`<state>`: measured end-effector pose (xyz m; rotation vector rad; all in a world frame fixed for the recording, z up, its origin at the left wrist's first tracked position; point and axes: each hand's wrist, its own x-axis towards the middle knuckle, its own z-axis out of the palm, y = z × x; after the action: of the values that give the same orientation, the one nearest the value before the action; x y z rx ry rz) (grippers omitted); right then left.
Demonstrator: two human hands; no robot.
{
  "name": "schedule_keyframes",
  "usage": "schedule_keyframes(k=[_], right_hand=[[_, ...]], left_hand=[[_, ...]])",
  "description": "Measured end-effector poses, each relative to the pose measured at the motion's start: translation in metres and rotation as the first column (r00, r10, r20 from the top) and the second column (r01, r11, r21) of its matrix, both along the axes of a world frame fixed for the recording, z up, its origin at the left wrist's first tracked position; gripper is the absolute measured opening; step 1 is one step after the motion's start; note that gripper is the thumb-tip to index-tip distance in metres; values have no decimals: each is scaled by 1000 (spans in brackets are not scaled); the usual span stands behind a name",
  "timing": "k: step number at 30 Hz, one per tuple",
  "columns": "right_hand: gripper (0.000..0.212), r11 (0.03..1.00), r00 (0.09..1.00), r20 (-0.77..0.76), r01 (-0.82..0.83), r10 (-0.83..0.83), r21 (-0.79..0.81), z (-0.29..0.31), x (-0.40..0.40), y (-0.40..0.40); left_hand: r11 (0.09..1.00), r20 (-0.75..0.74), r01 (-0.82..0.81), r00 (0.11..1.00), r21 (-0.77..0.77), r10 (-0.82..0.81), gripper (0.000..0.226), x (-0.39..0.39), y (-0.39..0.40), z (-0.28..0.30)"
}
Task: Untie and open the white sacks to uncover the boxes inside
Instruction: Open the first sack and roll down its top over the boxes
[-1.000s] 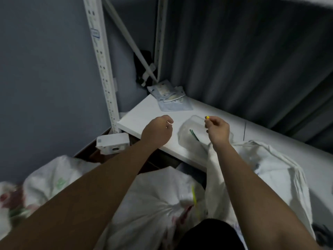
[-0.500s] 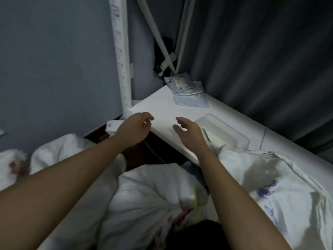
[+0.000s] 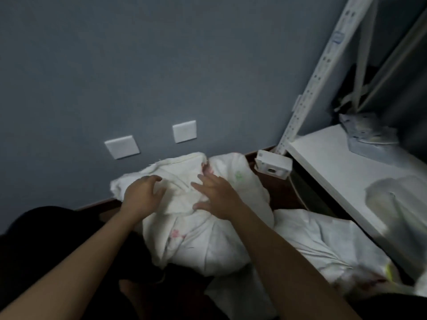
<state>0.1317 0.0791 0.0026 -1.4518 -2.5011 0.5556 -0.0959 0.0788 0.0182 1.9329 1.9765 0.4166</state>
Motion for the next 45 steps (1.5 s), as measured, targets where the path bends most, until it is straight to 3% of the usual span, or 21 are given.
schedule_keyframes(k=[3, 6, 7, 9, 10, 12, 14, 16, 18, 19, 21, 23, 25, 28, 30, 32, 34, 37, 40, 43, 45], right_hand=[[63, 984, 940, 307, -172, 151, 42, -30, -29, 16], [23, 984, 943, 305, -164, 136, 68, -37, -39, 17], [10, 994, 968, 246, -67, 43, 91, -37, -37, 20], [28, 953, 950, 104, 280, -293, 118, -30, -19, 32], [41, 875, 877, 14, 478, -480, 76, -26, -6, 35], [54, 567, 545, -161, 806, -823, -172, -23, 36, 42], [40, 273, 181, -229, 831, -956, -484, -24, 76, 41], [32, 154, 24, -217, 781, -976, -606, -23, 100, 31], [44, 233, 76, -323, 845, -943, -481, -15, 102, 16], [53, 336, 186, -414, 884, -891, -326, -9, 98, 8], [68, 582, 536, -488, 810, -689, 69, 8, 78, -8], [78, 791, 883, -233, 469, -408, 393, 18, 56, -14], [74, 875, 986, 70, 98, -149, 475, 11, 41, -8], [51, 897, 990, 141, -34, -31, 440, 6, 32, 12], [34, 915, 990, -66, 144, -129, 377, 17, 38, 20], [22, 885, 841, -384, 453, -382, 112, 42, 48, 20], [16, 796, 649, -514, 594, -561, -117, 64, 62, 16], [19, 706, 457, -634, 677, -624, -207, 95, 89, 2], [17, 554, 304, -653, 805, -694, -213, 118, 115, -8], [23, 429, 272, -552, 886, -789, -177, 134, 132, -19], [62, 514, 444, -448, 857, -776, -41, 143, 127, -35]], left_hand=[[998, -85, -8, 996, -69, 2, 50, -34, -7, -9], [983, -140, 24, 989, -179, -50, 79, -48, -10, -18], [982, -101, 55, 992, -180, -74, 90, -48, -9, -19], [987, 40, 111, 994, -121, -106, 106, -44, -5, -18], [988, 110, 119, 988, -94, -109, 111, -40, -1, -17], [989, 198, 115, 976, -93, -95, 119, -26, 7, -16], [980, 230, 140, 967, -141, -105, 125, -7, 12, -16], [964, 275, 190, 952, -186, -135, 130, 11, 16, -18], [952, 400, 229, 907, -202, -134, 118, 28, 21, -21], [955, 453, 233, 883, -186, -127, 108, 35, 23, -24], [965, 516, 219, 849, -143, -116, 92, 48, 26, -23], [969, 533, 233, 832, -87, -152, 79, 58, 26, -17], [960, 486, 281, 839, -1, -245, 66, 64, 26, -9], [962, 525, 271, 822, -22, -220, 55, 59, 33, 1], [966, 606, 252, 779, -66, -162, 48, 52, 34, 10], [959, 625, 284, 750, -11, -215, 45, 46, 34, 19], [939, 474, 336, 817, 74, -329, 52, 47, 38, 32], [905, 115, 392, 904, 162, -412, 75, 61, 52, 58], [856, -25, 517, 856, 24, -516, 105, 90, 56, 85], [832, -88, 554, 828, -21, -553, 64, 116, 49, 95], [829, -100, 549, 836, 110, -540, 23, 126, 45, 104]])
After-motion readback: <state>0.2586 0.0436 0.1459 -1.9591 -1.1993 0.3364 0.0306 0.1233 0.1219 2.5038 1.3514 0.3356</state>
